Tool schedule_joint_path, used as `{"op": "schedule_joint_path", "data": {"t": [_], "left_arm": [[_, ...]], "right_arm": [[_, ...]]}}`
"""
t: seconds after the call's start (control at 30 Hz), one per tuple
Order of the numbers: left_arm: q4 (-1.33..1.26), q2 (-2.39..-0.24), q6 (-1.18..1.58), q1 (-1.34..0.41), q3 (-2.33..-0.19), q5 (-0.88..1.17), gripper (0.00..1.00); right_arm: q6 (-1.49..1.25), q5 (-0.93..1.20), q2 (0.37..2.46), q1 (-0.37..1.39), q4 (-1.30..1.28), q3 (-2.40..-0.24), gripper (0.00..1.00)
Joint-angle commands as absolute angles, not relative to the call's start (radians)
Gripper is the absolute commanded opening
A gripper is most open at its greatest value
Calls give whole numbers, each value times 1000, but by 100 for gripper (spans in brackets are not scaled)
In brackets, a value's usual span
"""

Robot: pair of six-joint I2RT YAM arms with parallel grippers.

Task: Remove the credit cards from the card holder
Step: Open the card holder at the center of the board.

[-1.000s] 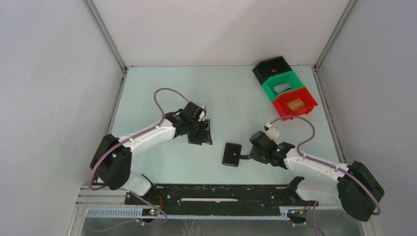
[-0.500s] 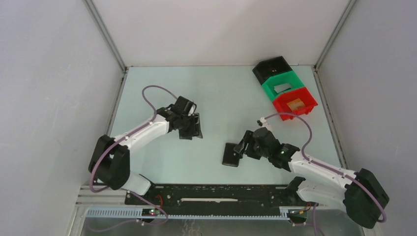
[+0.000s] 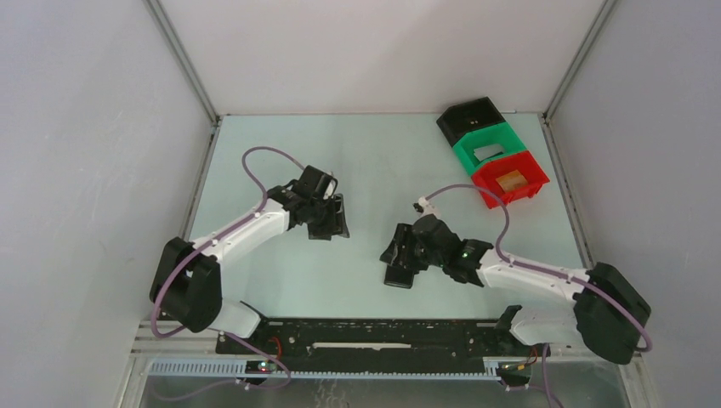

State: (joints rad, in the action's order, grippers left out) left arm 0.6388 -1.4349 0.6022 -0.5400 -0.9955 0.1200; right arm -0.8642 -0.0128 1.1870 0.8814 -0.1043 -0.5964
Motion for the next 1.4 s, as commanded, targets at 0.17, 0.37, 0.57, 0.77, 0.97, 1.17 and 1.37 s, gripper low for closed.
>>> {"op": "schedule_joint_path", "data": {"t": [0.17,0.37,0.57,0.77,0.97,1.17,1.37], "left_arm": [[617,-1434,586,-541,-993,143,58],[595,-1442,591,-540,-972,146,58],[582,-1475,589,-541,-978,160,58],[581,-1499,573,-540,-998,146,58],[613,-1521,545,-517,-1055,92,58],[645,-1523,498,-485,-1117,90,58],[645,-1514,498,-485,-1114,116,59]], "right_arm": [[-918,-149,1236,853,-213,-595,68],[-954,-170,1200,831,-220,-548,68],[-967,-122,1208,801,-175,-513,66],[-948,-73,1199,798,-87,-506,47],[-939,36,1210,787,66,-510,25],[-905,153,1358,771,204,-622,2],[-849,276,1583,780,115,-880,5]]}}
